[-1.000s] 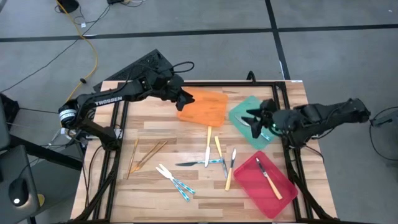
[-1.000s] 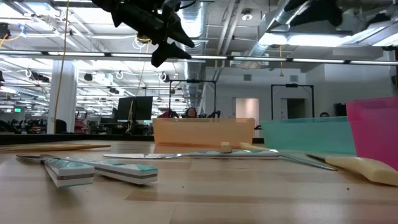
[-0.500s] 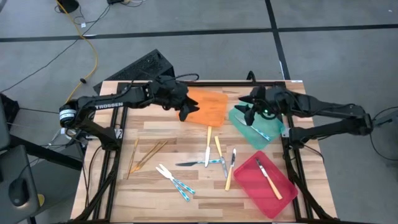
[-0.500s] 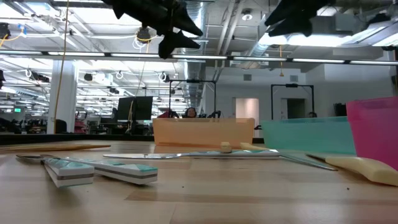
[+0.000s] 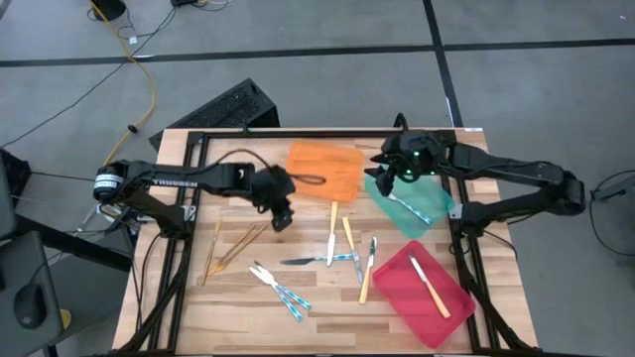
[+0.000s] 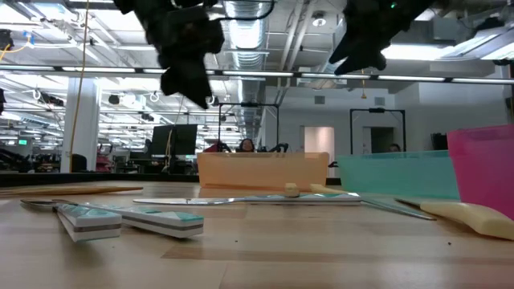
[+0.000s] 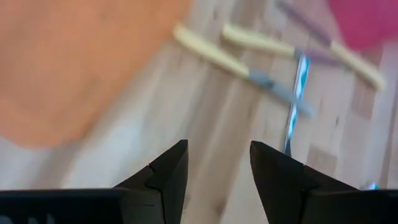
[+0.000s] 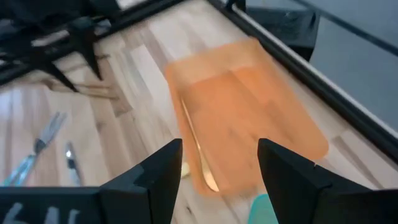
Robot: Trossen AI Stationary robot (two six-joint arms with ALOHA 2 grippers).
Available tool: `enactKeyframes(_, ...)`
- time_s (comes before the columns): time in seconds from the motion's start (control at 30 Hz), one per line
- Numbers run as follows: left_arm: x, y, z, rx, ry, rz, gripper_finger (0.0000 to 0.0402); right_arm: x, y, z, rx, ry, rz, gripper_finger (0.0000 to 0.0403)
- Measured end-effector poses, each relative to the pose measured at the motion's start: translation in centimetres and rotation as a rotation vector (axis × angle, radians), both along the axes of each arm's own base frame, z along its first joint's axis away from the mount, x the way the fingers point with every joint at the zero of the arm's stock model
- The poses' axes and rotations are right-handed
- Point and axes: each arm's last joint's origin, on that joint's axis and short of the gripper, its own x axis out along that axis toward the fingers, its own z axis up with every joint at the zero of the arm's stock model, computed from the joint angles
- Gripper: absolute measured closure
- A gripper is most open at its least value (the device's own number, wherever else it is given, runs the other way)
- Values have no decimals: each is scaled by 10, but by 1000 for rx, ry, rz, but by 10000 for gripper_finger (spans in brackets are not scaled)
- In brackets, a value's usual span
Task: Sort silverware by color (type)
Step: Put the right gold knife into the orange bin
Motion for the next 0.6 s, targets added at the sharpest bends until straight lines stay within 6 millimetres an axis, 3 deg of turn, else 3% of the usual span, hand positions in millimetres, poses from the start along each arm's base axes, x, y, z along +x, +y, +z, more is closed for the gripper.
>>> enactKeyframes(0.3,-11,-37,-29,-100,105,62,246,24,-7,-23,24,80,43,172)
enactKeyframes(0.6,-15,-53,-31,-2,110,200,246,45,-10,-44,101,99,138,172)
